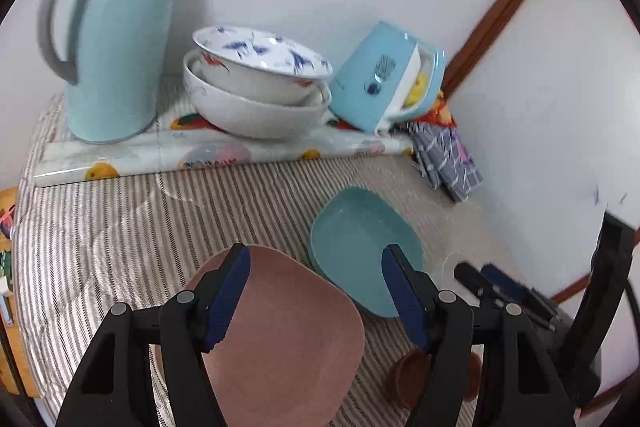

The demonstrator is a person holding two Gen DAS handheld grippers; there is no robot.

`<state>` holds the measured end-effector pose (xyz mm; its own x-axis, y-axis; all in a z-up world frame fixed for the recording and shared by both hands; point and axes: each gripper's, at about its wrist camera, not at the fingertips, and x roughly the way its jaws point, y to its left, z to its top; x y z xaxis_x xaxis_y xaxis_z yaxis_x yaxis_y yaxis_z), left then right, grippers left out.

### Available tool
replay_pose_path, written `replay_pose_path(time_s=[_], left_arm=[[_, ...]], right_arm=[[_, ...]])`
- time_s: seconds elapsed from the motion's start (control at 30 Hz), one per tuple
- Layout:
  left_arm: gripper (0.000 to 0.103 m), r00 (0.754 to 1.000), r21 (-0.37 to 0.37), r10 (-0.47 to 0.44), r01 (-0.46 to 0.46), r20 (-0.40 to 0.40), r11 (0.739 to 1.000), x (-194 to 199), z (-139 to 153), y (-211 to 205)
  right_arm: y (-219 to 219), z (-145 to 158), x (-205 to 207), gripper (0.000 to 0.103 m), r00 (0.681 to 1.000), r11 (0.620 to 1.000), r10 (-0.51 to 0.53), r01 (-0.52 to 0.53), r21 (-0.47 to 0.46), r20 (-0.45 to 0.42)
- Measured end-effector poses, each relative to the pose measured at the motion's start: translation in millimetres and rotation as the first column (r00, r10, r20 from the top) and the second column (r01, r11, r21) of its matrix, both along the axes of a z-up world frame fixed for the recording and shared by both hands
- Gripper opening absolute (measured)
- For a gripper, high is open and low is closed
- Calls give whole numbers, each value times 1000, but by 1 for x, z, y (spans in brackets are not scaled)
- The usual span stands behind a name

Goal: Organize plates and bowls
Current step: 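Move the left tool to the teal square plate and close on its rim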

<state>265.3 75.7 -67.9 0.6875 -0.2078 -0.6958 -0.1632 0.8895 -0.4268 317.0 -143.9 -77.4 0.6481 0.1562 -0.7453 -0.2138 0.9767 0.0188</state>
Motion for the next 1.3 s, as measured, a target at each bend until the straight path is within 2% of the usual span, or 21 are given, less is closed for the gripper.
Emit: replay_pose_path(time_s=[0.07, 0.17, 0.23, 0.3, 0.43, 0.6, 0.73, 0.93, 1.03, 1.13, 1.27, 1.3], left_arm=[[67, 999, 39, 10, -8, -41, 999, 7, -4, -2], [67, 998, 49, 20, -17, -65, 999, 13, -8, -1], [66, 997, 54, 33, -30, -71, 998, 14, -10, 1], [67, 998, 28, 13, -12, -56, 1000, 17, -12, 3], [67, 996, -2, 30, -30, -85, 1000, 24, -18, 9], [66, 992, 20, 48, -46, -115, 999, 32, -26, 12], [65, 994, 58, 42, -37, -100, 998, 40, -24, 7], [65, 996, 102, -8, 17, -92, 995, 57, -25, -9], [63, 995, 129, -22, 35, -99, 991, 64, -27, -17], [59, 992, 123, -40, 54, -119, 991, 71, -32, -21], [57, 989, 123, -47, 65, -141, 990, 78, -40, -25], [53, 988, 116, -52, 69, -147, 991, 80, -42, -26]], right_arm=[[1, -2, 5, 51, 1000, 1000, 3, -3, 7, -10], [5, -4, 10, 51, 1000, 1000, 12, -13, -3, -11], [7, -5, 11, 51, 1000, 1000, 21, -22, -12, -5], [8, -6, 14, 51, 1000, 1000, 20, -21, -14, -5], [10, -10, 20, 51, 998, 999, 48, -48, 6, -35], [6, -15, 28, 51, 998, 999, 42, -43, -33, -41], [-3, -20, 36, 51, 998, 999, 34, -35, -21, -56], [-4, -25, 51, 42, 997, 998, 60, -62, -30, -50], [0, -29, 62, 40, 996, 995, 72, -76, -63, -59], [2, -36, 74, 38, 993, 993, 78, -85, -77, -84], [7, -45, 87, 27, 988, 990, 98, -110, -88, -123], [11, -49, 91, 26, 985, 988, 105, -119, -102, -134]])
